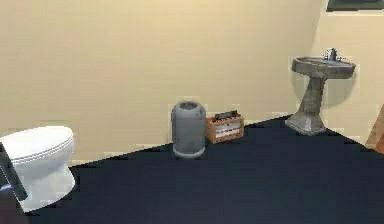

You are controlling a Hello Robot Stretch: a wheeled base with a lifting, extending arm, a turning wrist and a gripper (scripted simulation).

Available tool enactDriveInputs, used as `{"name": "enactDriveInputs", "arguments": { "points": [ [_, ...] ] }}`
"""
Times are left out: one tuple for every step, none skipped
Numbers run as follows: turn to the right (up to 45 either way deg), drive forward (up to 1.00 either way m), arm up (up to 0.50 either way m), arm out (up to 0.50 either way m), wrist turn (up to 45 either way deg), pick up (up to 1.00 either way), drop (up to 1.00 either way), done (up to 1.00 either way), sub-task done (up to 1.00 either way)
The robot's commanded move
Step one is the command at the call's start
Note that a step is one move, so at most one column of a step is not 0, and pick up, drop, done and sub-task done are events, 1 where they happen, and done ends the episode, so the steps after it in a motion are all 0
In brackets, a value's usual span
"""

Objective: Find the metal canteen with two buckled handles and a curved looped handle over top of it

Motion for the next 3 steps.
{"name": "enactDriveInputs", "arguments": {
  "points": [
    [15.0, 0.00, 0.00, 0.00, 0.0, 0.00, 0.00, 0.00, 0.00],
    [0.0, 0.20, 0.00, 0.00, 0.0, 0.00, 0.00, 0.00, 0.00],
    [3.0, 0.00, 0.00, 0.00, 0.0, 0.00, 0.00, 0.00, 0.00]
  ]
}}
